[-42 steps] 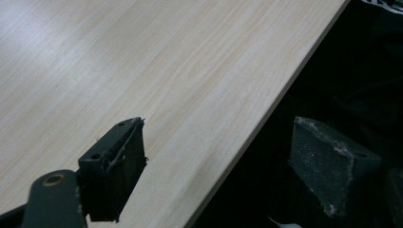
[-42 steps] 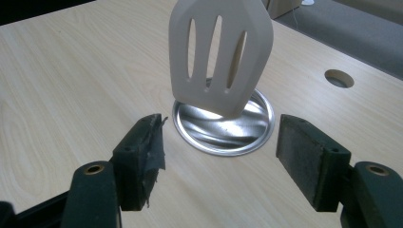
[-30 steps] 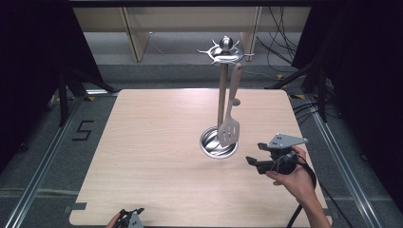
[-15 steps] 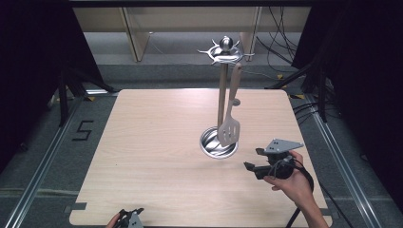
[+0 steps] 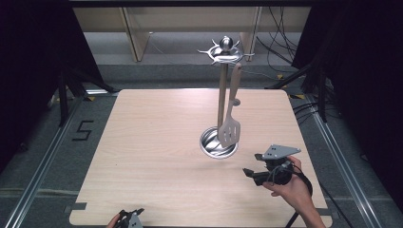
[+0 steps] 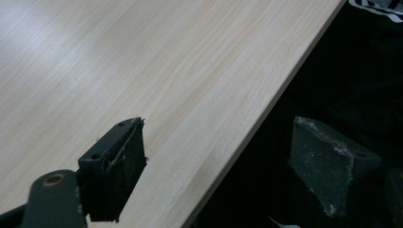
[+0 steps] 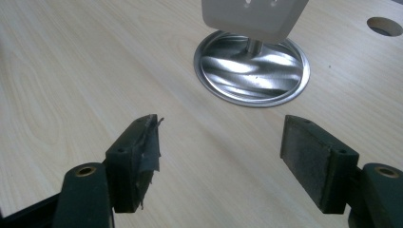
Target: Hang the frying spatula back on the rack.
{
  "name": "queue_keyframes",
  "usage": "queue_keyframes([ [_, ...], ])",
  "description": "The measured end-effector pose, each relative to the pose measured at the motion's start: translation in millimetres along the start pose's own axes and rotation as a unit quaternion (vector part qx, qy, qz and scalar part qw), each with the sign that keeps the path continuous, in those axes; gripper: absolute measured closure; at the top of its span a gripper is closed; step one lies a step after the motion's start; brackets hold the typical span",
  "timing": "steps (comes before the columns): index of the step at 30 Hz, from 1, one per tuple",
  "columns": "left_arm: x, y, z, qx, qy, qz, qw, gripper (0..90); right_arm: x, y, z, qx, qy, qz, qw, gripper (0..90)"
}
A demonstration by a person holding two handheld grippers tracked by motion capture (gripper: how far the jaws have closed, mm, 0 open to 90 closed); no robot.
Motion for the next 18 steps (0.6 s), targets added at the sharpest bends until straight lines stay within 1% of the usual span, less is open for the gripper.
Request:
queue_keyframes([
  [3, -0.1, 0.0, -0.3, -0.001, 0.001, 0.000, 1.0000, 18.8, -1.6, -0.2, 1.0, 0.001, 0.003, 0.002, 1.0000, 30.0],
  [4, -1.0, -0.2, -1.4, -0.002, -0.006, 0.004, 1.0000, 18.7, -3.0, 0.0, 1.6, 0.001, 0.000, 0.002, 1.0000, 29.8],
  [5, -1.0, -0.2, -1.4, -0.002, -0.007, 0.004, 1.0000, 18.8, -4.0, -0.2, 3.0, 0.001, 0.005, 0.004, 1.0000, 29.8],
  [7, -1.1, -0.5, -1.3, -0.003, -0.006, 0.004, 1.0000, 18.7, -5.7, 0.7, 4.5, 0.000, 0.005, 0.003, 1.0000, 29.6],
  [8, -1.0, -1.6, -2.0, -0.006, -0.011, 0.002, 0.9999, 18.7, -6.2, 0.5, 3.9, 0.002, 0.000, 0.006, 1.0000, 29.6],
  [9, -1.0, -1.6, -2.0, -0.006, -0.011, 0.002, 0.9999, 18.7, -7.5, 0.3, 4.8, 0.003, 0.003, 0.012, 0.9999, 29.4],
  [10, -0.9, -1.8, -2.0, -0.006, -0.011, 0.002, 0.9999, 18.7, -7.9, 1.3, 5.9, 0.002, 0.002, 0.005, 1.0000, 29.4],
  [11, -0.8, -1.7, -2.1, -0.007, -0.011, 0.002, 0.9999, 18.7, -8.9, 0.9, 5.3, 0.004, -0.001, 0.012, 0.9999, 29.3],
  [12, -0.4, -1.1, -2.6, -0.005, -0.015, -0.001, 0.9999, 18.7, -9.7, 1.3, 5.9, 0.006, 0.000, 0.012, 0.9999, 29.3],
  [15, -0.5, -1.0, -2.4, -0.003, -0.014, 0.000, 0.9999, 18.7, -12.0, 1.1, 7.2, 0.006, 0.005, 0.016, 0.9998, 29.2],
  [17, -0.8, -1.7, -2.2, -0.007, -0.010, 0.003, 0.9999, 18.7, -13.6, 2.0, 6.9, 0.003, 0.002, 0.013, 0.9999, 29.1],
  [18, -0.9, -1.6, -2.1, -0.006, -0.010, 0.002, 0.9999, 18.7, -14.9, 2.8, 6.5, 0.005, -0.006, 0.011, 0.9999, 28.6],
])
Point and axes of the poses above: each handheld gripper's, and its own axes: y roughly forward along the jaws, x roughly out of its top, z roughly to its left, the point moved 6 cm from there along y, roughly forward along the jaws, and after that the axes turned 6 degrees about y, right-handed, at the moved point
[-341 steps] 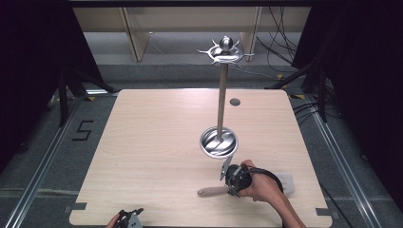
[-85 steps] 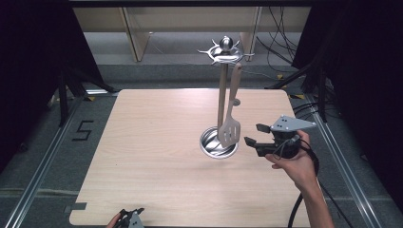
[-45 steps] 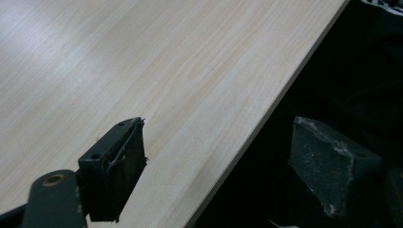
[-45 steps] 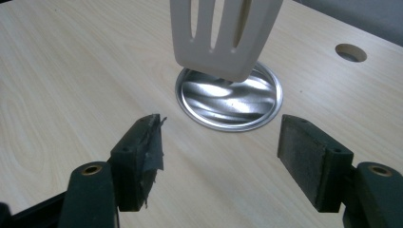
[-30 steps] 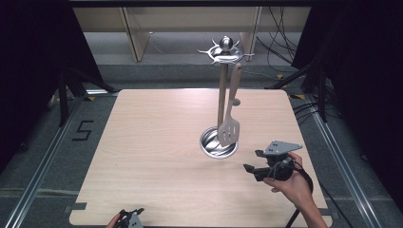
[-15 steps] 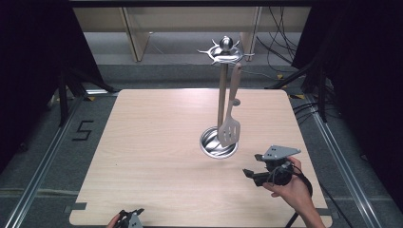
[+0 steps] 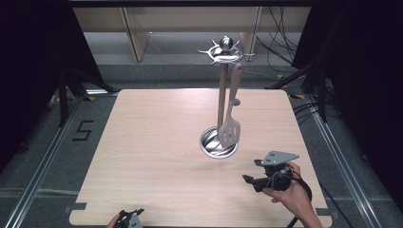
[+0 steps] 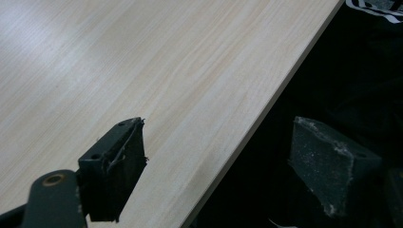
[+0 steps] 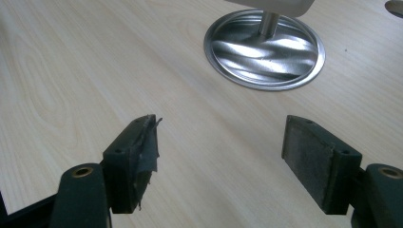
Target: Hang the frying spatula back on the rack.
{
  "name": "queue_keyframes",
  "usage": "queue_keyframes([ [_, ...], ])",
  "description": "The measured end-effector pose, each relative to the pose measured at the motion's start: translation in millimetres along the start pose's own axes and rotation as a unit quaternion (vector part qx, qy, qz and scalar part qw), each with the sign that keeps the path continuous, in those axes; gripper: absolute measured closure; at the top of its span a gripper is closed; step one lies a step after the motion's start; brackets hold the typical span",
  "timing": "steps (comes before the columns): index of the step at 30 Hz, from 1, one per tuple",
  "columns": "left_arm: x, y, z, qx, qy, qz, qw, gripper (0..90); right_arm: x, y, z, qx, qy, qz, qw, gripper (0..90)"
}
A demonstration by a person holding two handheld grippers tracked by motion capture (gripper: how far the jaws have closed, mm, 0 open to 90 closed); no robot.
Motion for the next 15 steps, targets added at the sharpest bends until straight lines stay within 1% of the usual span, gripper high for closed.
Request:
queue_keyframes([
  [1, 0.0, 0.0, 0.0, 0.000, 0.000, 0.000, 1.0000, 18.7, -0.7, -0.1, -0.1, -0.002, 0.000, -0.001, 1.0000, 28.3],
  [2, 0.0, 0.1, -0.1, 0.000, 0.000, 0.000, 1.0000, 18.8, -2.3, -0.4, 1.0, 0.000, 0.010, 0.003, 0.9999, 28.3],
  [3, 0.0, 0.1, -0.1, 0.000, 0.000, 0.000, 1.0000, 18.8, -3.2, -0.6, 1.0, 0.006, 0.008, 0.007, 0.9999, 28.1],
  [4, 0.1, 0.0, -0.2, 0.000, 0.000, 0.000, 1.0000, 18.7, -4.5, -0.7, 0.9, -0.001, 0.011, 0.008, 0.9999, 27.9],
  [5, 0.1, 0.0, -0.2, 0.000, 0.000, 0.000, 1.0000, 18.7, -4.7, 0.3, -0.1, -0.002, 0.003, 0.001, 1.0000, 27.9],
  [7, 0.3, 0.6, -0.2, 0.003, -0.003, -0.003, 1.0000, 18.8, -5.4, 0.5, -0.1, 0.000, -0.001, 0.001, 1.0000, 27.8],
  [8, 0.4, 0.5, -0.3, 0.003, -0.004, -0.003, 1.0000, 18.8, -7.7, -0.1, 0.3, 0.000, 0.007, 0.005, 1.0000, 27.3],
  [12, 0.4, 0.7, -0.6, 0.002, -0.004, -0.003, 1.0000, 18.7, -10.0, -0.2, 1.3, 0.001, 0.010, 0.004, 0.9999, 26.1],
  [13, 0.4, 0.7, -0.6, 0.002, -0.004, -0.003, 1.0000, 18.7, -10.6, -0.3, 2.0, 0.002, 0.015, 0.004, 0.9999, 25.9],
  [14, 0.4, 0.8, -0.6, 0.002, -0.003, -0.003, 1.0000, 18.7, -10.2, -0.1, 1.0, 0.000, 0.007, -0.001, 1.0000, 25.8],
  [15, 0.4, 0.4, -0.4, 0.004, -0.003, -0.002, 1.0000, 18.8, -10.8, 0.1, 1.8, -0.001, 0.010, -0.003, 0.9999, 25.7],
])
Point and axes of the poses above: each handheld gripper's, and its own axes: y roughly forward along the jaws, x roughly out of its top, z roughly to its left, the point moved 6 cm from there along y, roughly forward along the jaws, and after that the axes turned 6 degrees about y, right-handed, at the moved point
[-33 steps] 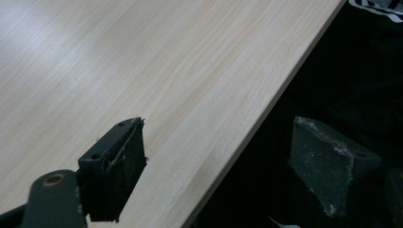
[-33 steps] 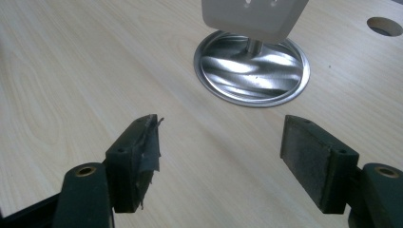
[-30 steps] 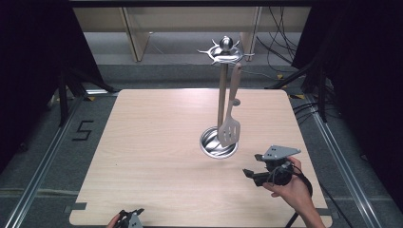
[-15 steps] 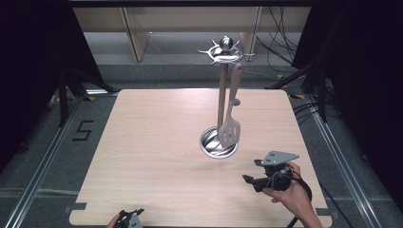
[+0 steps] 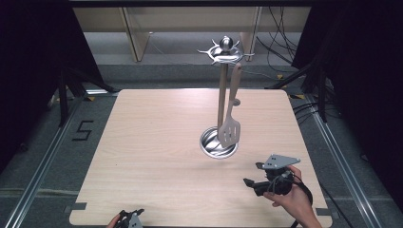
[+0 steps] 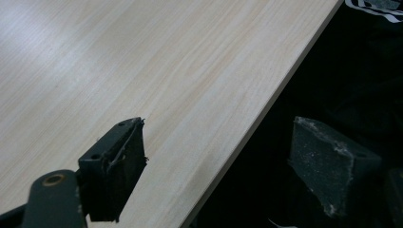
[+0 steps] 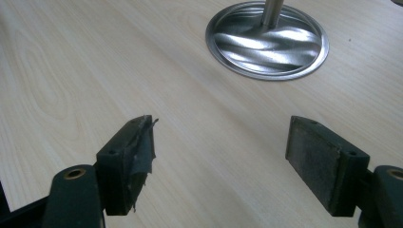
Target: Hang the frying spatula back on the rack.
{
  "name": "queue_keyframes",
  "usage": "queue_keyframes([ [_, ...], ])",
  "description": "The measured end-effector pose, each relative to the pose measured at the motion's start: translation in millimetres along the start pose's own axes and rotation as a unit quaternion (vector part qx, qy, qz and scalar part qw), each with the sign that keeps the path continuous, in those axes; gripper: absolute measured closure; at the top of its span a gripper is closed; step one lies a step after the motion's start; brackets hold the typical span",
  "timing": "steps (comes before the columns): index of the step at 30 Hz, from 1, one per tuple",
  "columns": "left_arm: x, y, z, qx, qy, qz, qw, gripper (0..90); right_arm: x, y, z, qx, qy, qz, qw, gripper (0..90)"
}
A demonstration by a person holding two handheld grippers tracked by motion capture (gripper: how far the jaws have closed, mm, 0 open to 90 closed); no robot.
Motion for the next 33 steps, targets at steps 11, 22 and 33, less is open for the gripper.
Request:
queue_keyframes([
  [11, 0.1, -0.2, 0.0, 0.001, 0.001, 0.000, 1.0000, 18.7, -8.8, 1.0, 2.6, 0.005, 0.000, 0.002, 1.0000, 25.3],
  [22, -0.2, -0.9, -0.2, -0.004, 0.005, 0.004, 1.0000, 18.7, -22.5, 2.0, 4.4, 0.000, 0.008, 0.002, 1.0000, 24.9],
  [33, 0.8, 0.6, 1.3, 0.004, 0.012, -0.002, 0.9999, 18.7, -37.6, -2.6, 10.9, 0.005, 0.027, 0.005, 0.9996, 24.3],
])
Point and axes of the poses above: each handheld gripper's, and its own axes: y roughly forward along the jaws, x roughly out of its top, z roughly to its left, the point moved 6 cm from there along y, roughly forward along the jaws, and after that the axes turned 6 degrees about y, right-handed, at the moved point
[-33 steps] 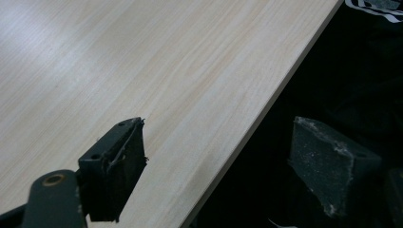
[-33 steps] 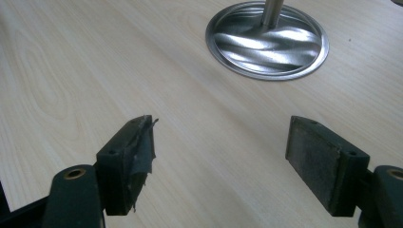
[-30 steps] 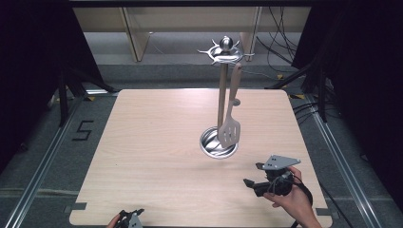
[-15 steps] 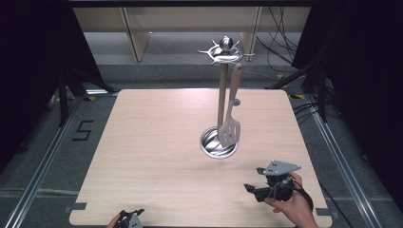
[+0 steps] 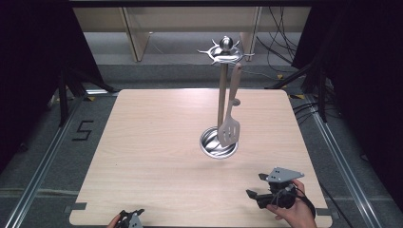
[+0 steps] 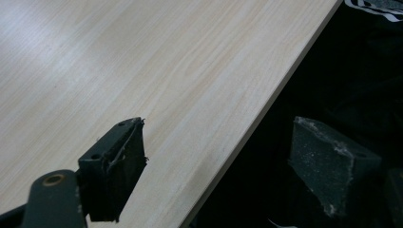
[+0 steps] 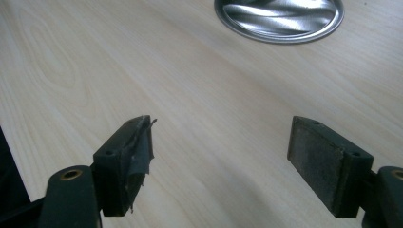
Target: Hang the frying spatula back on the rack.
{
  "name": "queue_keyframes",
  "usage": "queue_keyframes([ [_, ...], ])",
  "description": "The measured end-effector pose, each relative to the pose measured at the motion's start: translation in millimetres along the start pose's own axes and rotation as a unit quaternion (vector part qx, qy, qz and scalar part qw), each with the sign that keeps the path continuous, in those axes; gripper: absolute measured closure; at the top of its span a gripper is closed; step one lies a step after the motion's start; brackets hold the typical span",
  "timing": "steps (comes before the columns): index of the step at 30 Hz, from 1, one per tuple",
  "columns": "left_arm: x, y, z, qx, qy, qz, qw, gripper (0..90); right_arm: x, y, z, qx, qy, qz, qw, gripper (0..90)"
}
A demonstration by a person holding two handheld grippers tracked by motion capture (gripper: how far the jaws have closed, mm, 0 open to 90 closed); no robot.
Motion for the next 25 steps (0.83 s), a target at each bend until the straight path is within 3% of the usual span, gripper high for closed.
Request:
queue_keyframes([
  [2, 0.0, -0.6, -0.4, -0.008, 0.004, 0.001, 1.0000, 18.7, -2.5, -0.5, -0.5, -0.002, -0.005, 0.001, 1.0000, 24.1],
  [3, 0.0, 0.1, -0.1, 0.000, 0.000, 0.000, 1.0000, 18.7, -3.0, -0.2, -1.2, 0.001, -0.015, -0.002, 0.9999, 24.2],
  [6, -0.2, -0.1, -0.1, -0.005, 0.005, 0.002, 1.0000, 18.7, -6.2, -2.2, 2.4, 0.000, -0.002, -0.003, 1.0000, 24.1],
  [12, -0.2, 0.1, -0.1, -0.004, 0.004, 0.001, 1.0000, 18.8, -9.5, -3.8, 2.2, 0.001, -0.016, -0.006, 0.9999, 23.9],
  [13, -0.3, 0.6, -0.3, -0.002, -0.002, 0.000, 1.0000, 18.7, -12.0, -3.8, 3.3, 0.005, -0.008, -0.002, 1.0000, 23.9],
  [14, -1.2, 0.4, -1.5, -0.004, -0.010, 0.004, 0.9999, 18.8, -12.3, -4.0, 2.1, 0.006, -0.018, -0.003, 0.9998, 23.9],
  [15, -0.4, 0.6, 0.0, -0.001, -0.002, 0.000, 1.0000, 18.7, -14.7, -5.7, 4.5, 0.000, 0.007, 0.003, 1.0000, 23.9],
  [17, -1.1, 0.3, -1.3, -0.004, -0.009, 0.004, 0.9999, 18.7, -14.8, -5.6, 1.2, -0.004, -0.009, -0.003, 0.9999, 23.9],
  [24, -1.3, 0.7, -1.4, -0.004, -0.010, 0.004, 0.9999, 18.7, -18.4, -7.2, -0.8, 0.003, -0.009, -0.002, 1.0000, 23.9],
  [25, -1.3, 0.7, -1.4, -0.004, -0.010, 0.004, 0.9999, 18.7, -19.2, -8.1, -1.0, 0.000, 0.001, 0.000, 1.0000, 23.9],
])
Point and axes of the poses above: each handheld gripper's, and its own axes: y roughly forward along the jaws, x roughly out of its top, z roughly to its left, the point moved 6 cm from there along y, roughly forward along the jaws, and after that the axes turned 6 degrees about y, right-handed, at the moved point
